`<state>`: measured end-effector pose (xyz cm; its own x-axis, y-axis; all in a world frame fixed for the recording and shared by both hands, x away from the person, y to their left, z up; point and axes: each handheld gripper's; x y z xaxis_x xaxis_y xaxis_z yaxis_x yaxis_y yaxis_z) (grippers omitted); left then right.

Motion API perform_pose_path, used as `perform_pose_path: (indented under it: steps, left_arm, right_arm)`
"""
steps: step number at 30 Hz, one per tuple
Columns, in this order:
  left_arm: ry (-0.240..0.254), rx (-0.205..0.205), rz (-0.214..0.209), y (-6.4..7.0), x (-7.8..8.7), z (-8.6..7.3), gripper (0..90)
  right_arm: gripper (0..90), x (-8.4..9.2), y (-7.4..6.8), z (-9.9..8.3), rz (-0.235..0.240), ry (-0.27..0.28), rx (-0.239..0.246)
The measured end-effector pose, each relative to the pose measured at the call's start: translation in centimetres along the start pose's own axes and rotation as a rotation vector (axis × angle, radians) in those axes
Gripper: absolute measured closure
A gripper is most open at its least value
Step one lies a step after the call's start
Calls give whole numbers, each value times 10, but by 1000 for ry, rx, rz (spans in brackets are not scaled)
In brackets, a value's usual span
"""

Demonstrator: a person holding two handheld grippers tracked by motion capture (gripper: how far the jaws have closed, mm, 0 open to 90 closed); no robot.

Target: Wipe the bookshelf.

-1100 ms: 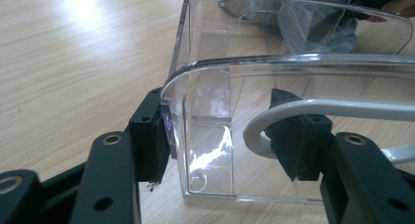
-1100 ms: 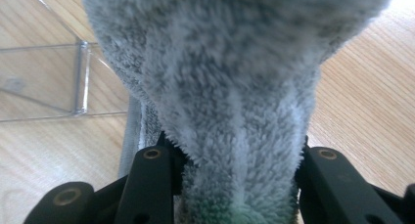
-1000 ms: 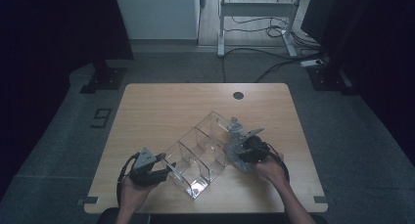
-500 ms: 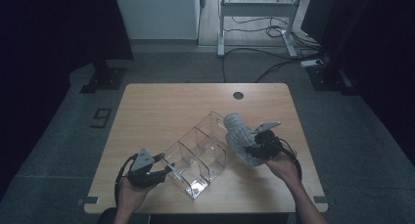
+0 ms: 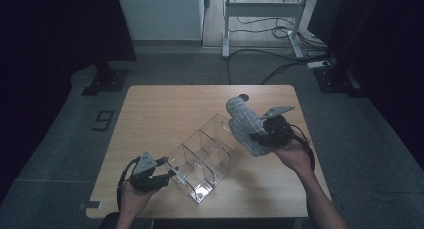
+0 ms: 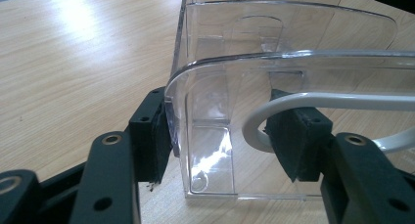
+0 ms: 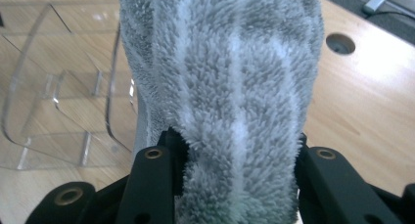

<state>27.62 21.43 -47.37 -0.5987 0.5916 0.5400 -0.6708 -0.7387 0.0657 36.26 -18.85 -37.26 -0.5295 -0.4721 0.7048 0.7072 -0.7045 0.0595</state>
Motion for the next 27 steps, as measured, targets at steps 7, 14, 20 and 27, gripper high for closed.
perform_pose_path:
  steps: [7, 14, 20, 27]
  left_arm:
    - [2, -9, -3, 0, 3, 0, 442]
    - [1, -10, -2, 0, 3, 0, 445]
    - [1, -9, -3, 0, 3, 0, 446]
    - [3, -7, -5, 0, 3, 0, 446]
  right_arm:
    - [610, 8, -9, 27, 15, 19, 37]
    - [610, 7, -24, 58, 40, 37, 72]
    - [610, -5, -39, 80, 66, 32, 104]
    - [609, -28, -50, 92, 88, 12, 117]
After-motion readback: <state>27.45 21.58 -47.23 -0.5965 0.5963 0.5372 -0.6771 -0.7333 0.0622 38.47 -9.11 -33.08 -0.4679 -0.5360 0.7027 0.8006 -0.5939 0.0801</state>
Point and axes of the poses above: each handheld gripper's, and its own axes: x roughly backward along the jaws, z roughly out of its top, y roughly to its right, and after that the axes turned 3 degrees about x, right-handed
